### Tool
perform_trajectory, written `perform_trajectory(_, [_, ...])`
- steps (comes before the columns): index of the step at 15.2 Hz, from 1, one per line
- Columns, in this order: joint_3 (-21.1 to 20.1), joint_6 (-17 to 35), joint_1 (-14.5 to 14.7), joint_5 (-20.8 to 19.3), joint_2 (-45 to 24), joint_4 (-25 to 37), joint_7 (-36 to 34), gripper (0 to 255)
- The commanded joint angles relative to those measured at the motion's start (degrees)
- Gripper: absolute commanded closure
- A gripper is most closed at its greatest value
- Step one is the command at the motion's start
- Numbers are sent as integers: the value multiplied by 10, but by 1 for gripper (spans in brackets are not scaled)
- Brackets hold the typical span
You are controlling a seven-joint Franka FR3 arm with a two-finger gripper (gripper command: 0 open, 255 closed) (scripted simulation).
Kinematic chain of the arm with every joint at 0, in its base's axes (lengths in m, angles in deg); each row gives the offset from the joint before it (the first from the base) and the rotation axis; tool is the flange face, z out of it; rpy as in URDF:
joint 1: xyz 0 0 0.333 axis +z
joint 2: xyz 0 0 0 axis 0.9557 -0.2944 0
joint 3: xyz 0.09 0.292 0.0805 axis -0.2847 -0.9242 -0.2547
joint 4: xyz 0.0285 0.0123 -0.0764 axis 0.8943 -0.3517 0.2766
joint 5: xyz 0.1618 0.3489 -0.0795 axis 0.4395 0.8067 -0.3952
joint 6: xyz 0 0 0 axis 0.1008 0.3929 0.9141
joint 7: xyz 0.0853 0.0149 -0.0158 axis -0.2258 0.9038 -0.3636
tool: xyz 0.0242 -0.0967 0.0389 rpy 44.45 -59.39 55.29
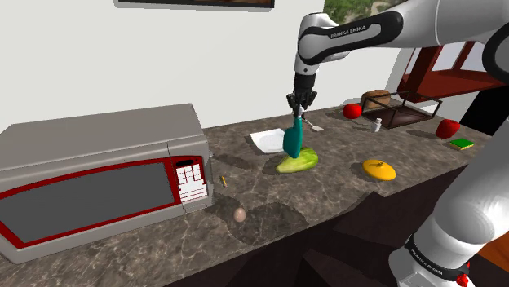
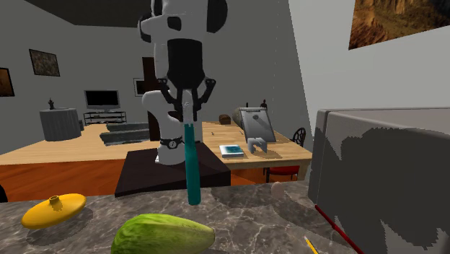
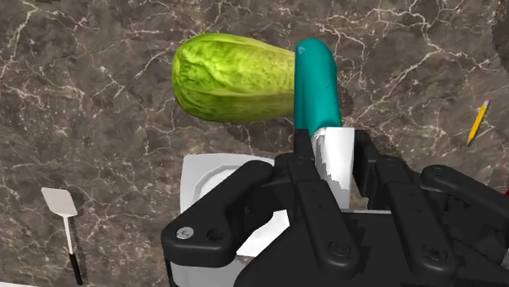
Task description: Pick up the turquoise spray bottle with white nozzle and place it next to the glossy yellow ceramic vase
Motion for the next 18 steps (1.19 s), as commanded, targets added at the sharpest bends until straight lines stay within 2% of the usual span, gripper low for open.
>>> perform_trajectory(1, [14, 2, -14, 1, 9, -11, 29, 255])
perform_trajectory(10, [76, 1, -74, 0, 3, -4, 151, 255])
perform_trajectory(18, [127, -9, -128, 4, -39, 48, 257, 255])
